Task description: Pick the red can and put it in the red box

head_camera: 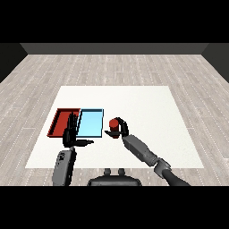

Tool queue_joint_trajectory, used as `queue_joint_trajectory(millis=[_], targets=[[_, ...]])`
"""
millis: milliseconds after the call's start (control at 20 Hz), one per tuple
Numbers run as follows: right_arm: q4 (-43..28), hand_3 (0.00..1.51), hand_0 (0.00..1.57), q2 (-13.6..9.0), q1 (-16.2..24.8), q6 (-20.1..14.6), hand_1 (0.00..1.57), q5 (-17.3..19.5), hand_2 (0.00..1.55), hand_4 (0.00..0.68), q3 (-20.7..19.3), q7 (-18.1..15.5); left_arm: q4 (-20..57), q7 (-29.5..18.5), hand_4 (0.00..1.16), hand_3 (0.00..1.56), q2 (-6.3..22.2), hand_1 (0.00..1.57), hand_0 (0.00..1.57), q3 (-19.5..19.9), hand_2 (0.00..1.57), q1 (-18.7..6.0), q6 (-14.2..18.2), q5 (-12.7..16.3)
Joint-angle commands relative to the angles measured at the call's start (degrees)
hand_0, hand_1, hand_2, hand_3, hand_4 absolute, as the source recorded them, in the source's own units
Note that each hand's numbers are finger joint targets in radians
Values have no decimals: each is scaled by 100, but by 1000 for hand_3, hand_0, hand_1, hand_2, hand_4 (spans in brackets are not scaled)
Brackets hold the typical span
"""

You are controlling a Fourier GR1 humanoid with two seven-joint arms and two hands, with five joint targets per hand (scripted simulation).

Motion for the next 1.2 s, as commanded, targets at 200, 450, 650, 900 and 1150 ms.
queue_joint_trajectory(millis=[200, 450, 650, 900, 1150], targets=[[-1281, 1373, 1419, -396, 88, -439, 1419, 883, 1427, 615, -151, 483, -257, 352, 0, 0, -39, 0, 0, -311, 0, -55, 132, -203], [-2546, 1388, 1464, -695, 516, -569, 1464, 1243, 1439, 659, -138, 790, -58, 438, 0, 0, 88, 0, 0, -259, 0, -234, -140, -36], [-3111, 1387, 1445, -754, 609, -743, 1445, 1667, 1432, 651, -309, 1205, -244, 716, 0, 0, -140, 0, 0, -829, 0, -96, 269, -222], [-3171, 1387, 1445, -753, 919, -184, 1445, 2042, 1432, 651, -776, 1285, -30, 941, 0, 0, -142, 0, 0, -1202, 0, -246, 554, -173], [-3607, 1380, 1451, -554, 891, -380, 1451, 2543, 1427, 653, -999, 1825, 431, 761, 0, 0, -143, 0, 0, -1521, 0, -454, 821, -120]])
